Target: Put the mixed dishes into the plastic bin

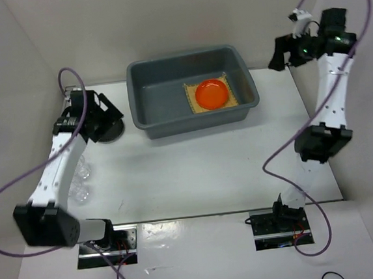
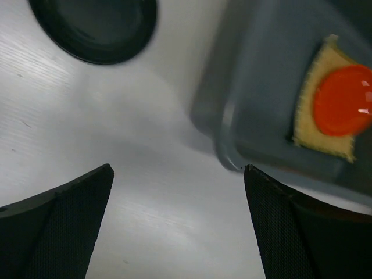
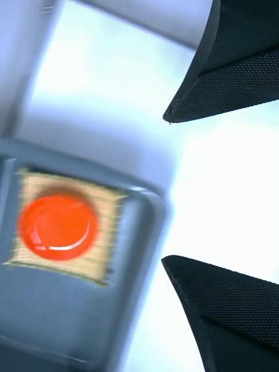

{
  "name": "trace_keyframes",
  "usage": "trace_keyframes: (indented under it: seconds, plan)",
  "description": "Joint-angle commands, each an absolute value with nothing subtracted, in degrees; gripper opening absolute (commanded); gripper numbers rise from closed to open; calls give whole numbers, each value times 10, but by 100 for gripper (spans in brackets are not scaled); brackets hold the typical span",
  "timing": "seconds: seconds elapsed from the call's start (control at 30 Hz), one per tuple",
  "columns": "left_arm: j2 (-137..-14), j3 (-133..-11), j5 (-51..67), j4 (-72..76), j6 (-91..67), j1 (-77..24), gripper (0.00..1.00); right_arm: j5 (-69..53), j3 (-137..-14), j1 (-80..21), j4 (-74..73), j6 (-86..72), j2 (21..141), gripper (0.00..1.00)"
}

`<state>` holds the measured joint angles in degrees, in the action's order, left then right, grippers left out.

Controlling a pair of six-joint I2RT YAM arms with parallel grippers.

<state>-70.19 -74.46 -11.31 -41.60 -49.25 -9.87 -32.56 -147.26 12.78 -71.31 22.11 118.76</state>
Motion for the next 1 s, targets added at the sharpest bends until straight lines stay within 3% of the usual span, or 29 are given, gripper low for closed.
trace_keyframes:
  seconds: [0.0,0.1,0.2,0.3,0.53,0.67,0.97]
  plan:
    - [-794,-732,83,-363,-391,48,99,-408,-1296,156,-744,298,1086,99]
    - [-862,-803,131,-355,-370,112,99,-408,-998,183,-672,313,960,99]
    - [-947,-866,156,-376,-356,158,99,-392,-798,203,-527,273,801,99]
    - [-1012,-904,182,-383,-356,201,99,-368,-680,228,-404,213,691,99]
    - [-1109,-932,221,-339,-355,221,99,-333,-610,259,-417,181,657,99]
    - [-1143,-932,249,-310,-340,227,99,-381,-599,279,-443,190,643,97]
    - [-1201,-959,220,-326,-289,233,96,-374,-581,347,-425,185,621,97]
